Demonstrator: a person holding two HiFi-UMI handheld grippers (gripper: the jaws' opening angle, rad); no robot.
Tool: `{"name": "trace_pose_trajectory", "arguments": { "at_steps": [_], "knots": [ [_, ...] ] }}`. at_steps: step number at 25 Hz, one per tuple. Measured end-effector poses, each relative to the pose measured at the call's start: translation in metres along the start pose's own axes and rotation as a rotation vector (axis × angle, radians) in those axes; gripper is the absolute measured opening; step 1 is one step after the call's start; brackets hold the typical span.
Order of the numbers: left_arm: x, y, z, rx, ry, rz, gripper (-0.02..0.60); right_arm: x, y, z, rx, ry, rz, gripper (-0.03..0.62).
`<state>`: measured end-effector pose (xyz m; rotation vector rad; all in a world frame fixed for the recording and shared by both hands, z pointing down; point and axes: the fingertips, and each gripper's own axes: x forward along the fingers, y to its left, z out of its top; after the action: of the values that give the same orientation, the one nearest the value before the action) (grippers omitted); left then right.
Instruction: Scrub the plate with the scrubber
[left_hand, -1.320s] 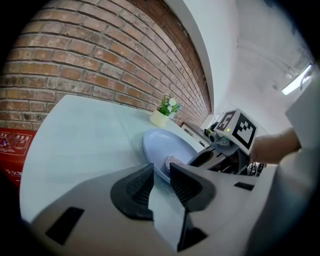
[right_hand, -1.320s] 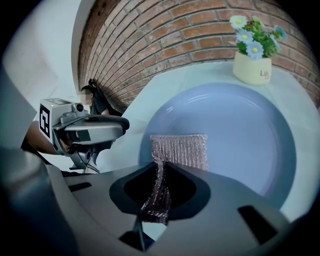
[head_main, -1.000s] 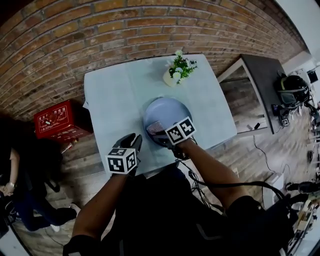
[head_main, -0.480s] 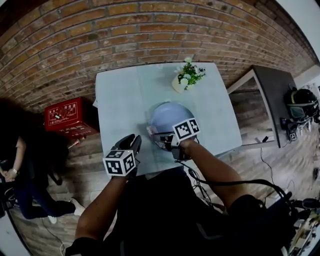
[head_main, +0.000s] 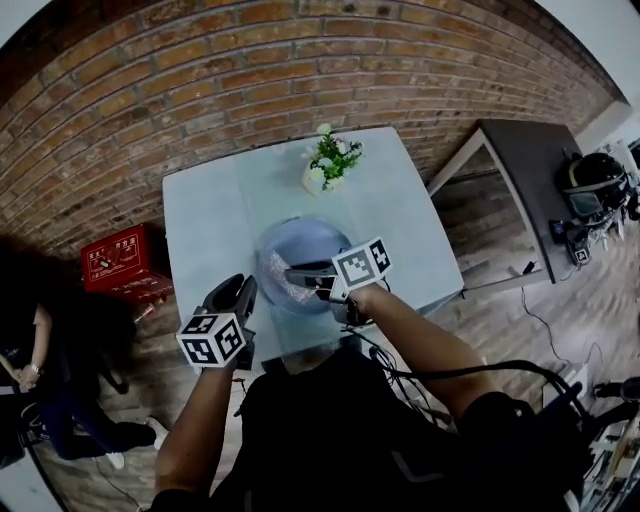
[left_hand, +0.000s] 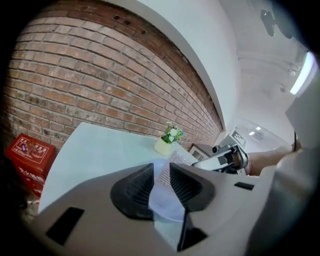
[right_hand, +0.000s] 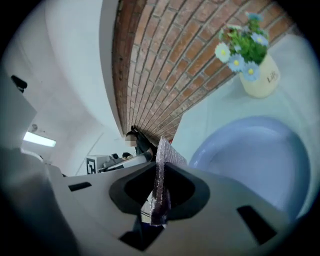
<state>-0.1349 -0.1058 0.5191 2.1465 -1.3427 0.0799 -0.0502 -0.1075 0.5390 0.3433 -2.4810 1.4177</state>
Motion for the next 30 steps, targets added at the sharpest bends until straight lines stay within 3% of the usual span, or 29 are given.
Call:
{"name": "trace_pose_trajectory", "arguments": {
  "at_steps": [7, 10, 14, 19, 25, 30],
  "knots": [
    [0.007, -0.056, 0.031, 0.051, -0.113, -0.026, 0.058, -0.065, 0.037, 0.029, -0.413, -0.046, -0.119, 0.067],
    [0.008, -0.069, 0.046, 0.095, -0.133, 0.008, 0.029, -0.092, 0.052, 0.045, -0.53, -0.108, -0.176, 0.067],
    [0.007, -0.083, 0.076, 0.14, -0.172, 0.014, 0.012, -0.121, 0.056, 0.055, -0.694, -0.114, -0.276, 0.067],
    [0.004, -0.103, 0.101, 0.204, -0.213, 0.037, 0.011, -0.163, 0.075, 0.079, -0.72, -0.26, -0.301, 0.067],
    [-0.011, -0.116, 0.118, 0.24, -0.284, 0.11, 0.011, -0.206, 0.088, 0.1, -0.789, -0.387, -0.434, 0.067],
    [-0.028, -0.125, 0.135, 0.266, -0.344, 0.12, 0.009, -0.224, 0.092, 0.107, -0.798, -0.47, -0.506, 0.067]
  ]
}}
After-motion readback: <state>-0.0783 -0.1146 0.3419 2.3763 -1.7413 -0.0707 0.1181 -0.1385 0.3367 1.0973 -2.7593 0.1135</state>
